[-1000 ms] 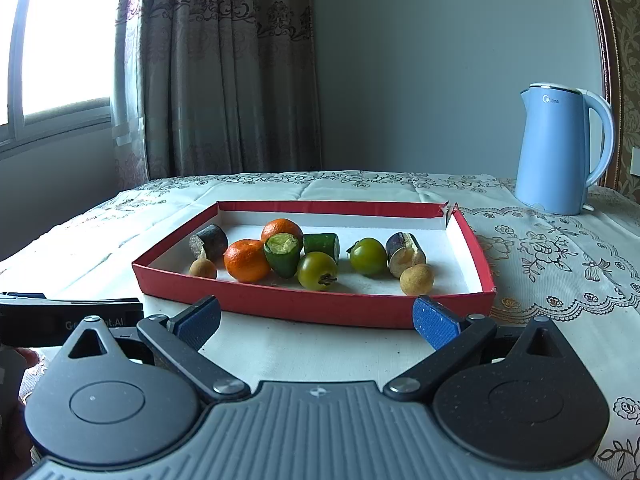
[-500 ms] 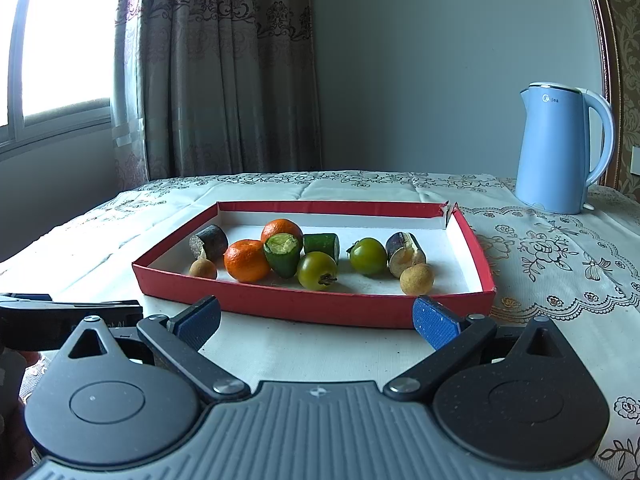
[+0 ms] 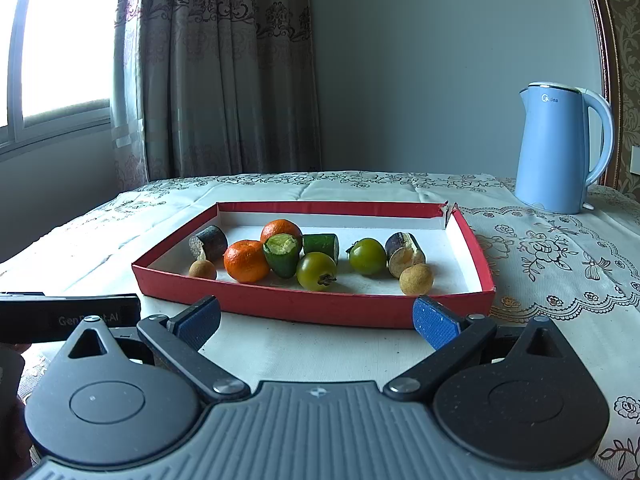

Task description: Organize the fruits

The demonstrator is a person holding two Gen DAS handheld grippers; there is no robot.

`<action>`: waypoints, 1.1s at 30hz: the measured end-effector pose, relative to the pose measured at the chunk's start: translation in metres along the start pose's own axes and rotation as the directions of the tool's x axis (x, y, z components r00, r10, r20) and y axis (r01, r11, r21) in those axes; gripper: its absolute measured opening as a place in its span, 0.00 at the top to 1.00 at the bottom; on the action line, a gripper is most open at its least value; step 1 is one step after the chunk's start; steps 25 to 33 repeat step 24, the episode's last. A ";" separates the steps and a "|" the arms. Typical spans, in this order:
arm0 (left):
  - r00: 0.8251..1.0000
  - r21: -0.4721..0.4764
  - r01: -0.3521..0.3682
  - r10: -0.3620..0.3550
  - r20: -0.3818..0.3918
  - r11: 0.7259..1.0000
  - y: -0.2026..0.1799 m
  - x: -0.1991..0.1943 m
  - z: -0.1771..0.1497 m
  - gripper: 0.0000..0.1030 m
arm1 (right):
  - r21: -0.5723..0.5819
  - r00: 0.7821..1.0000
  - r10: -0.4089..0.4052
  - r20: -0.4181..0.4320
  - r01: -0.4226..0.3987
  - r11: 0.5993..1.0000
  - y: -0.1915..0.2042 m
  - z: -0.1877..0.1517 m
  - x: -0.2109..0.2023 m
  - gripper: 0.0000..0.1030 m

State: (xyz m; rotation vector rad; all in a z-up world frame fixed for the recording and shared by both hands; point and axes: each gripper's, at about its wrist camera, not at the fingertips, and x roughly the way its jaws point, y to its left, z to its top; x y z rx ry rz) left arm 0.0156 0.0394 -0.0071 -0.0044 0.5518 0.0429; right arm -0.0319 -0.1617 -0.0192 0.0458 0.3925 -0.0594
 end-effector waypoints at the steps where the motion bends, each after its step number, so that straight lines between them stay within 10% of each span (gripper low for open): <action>1: 1.000 0.000 -0.001 0.001 -0.003 1.000 0.000 0.000 0.000 0.00 | 0.000 1.000 0.000 0.001 0.000 1.000 0.000 0.000 0.000 0.00; 33: 0.996 0.069 -0.057 0.052 0.074 0.996 -0.010 -0.007 0.001 0.00 | -0.002 1.000 0.002 0.001 -0.002 1.000 0.001 0.000 0.000 0.00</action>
